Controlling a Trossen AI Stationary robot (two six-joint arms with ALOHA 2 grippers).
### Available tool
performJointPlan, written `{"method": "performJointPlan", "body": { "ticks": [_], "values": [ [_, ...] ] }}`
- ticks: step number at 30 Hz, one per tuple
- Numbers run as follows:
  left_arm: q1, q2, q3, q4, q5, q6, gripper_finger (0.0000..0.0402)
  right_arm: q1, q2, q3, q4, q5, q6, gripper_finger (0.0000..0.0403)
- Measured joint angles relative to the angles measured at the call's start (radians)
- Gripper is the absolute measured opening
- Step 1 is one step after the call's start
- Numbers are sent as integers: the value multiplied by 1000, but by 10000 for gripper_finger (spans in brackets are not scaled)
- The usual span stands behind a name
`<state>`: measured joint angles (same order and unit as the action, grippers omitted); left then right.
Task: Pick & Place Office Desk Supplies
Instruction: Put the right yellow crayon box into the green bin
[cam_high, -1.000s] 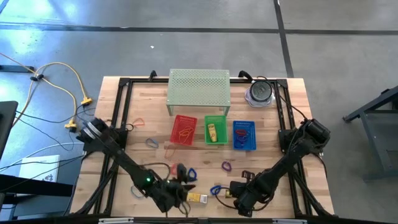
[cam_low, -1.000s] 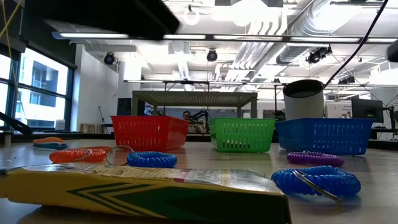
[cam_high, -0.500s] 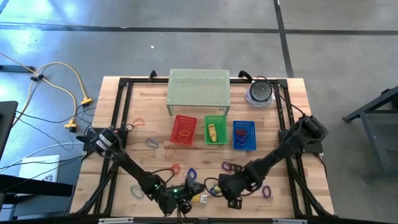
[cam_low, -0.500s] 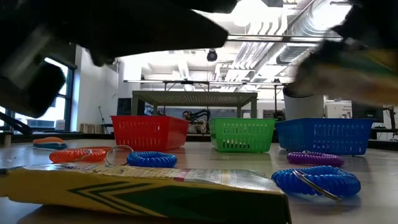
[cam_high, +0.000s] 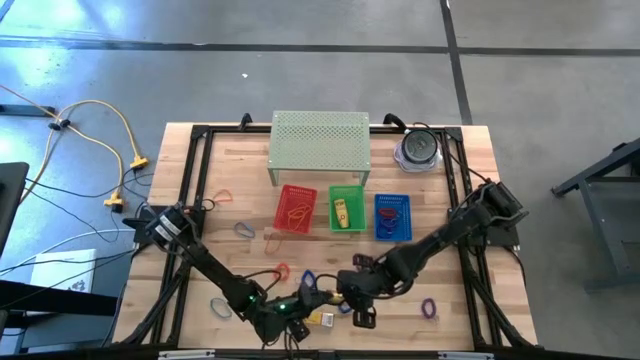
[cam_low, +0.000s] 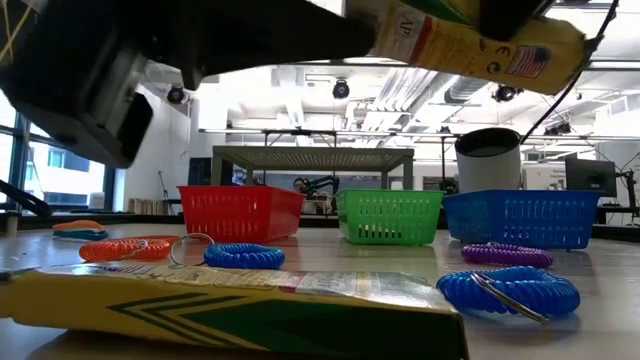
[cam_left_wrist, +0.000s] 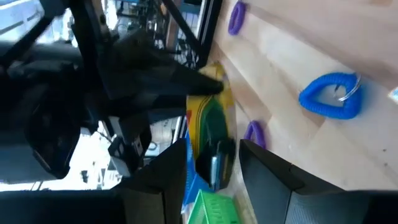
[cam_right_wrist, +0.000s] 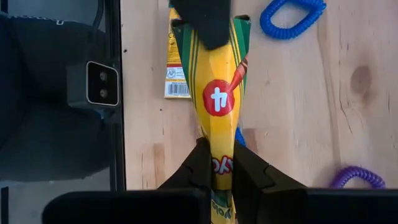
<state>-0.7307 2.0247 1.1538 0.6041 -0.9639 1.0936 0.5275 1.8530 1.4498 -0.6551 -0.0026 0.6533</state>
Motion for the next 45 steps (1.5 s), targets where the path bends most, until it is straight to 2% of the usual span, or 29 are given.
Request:
{"method": "performJointPlan", "body": {
  "ticks": [19, 22, 30, 35, 39, 45],
  "values": [
    [54, 0, 0, 21, 58, 66, 138, -14, 0, 0, 7, -31, -4, 22],
    [53, 0, 0, 23, 58, 95, 124, -13, 0, 0, 10, -32, -4, 30],
    [54, 0, -1, 23, 57, 96, 56, -13, 0, 0, 14, -33, -4, 37],
    [50, 0, -1, 26, 56, 96, 49, -13, 0, 0, 24, -45, 2, 41],
    [44, 0, -1, 29, 51, 96, 46, -13, 1, 0, 40, -51, 8, 71],
    [40, 0, -1, 38, 34, 95, 37, -25, 2, 0, 50, -56, 7, 161]
  ]
}}
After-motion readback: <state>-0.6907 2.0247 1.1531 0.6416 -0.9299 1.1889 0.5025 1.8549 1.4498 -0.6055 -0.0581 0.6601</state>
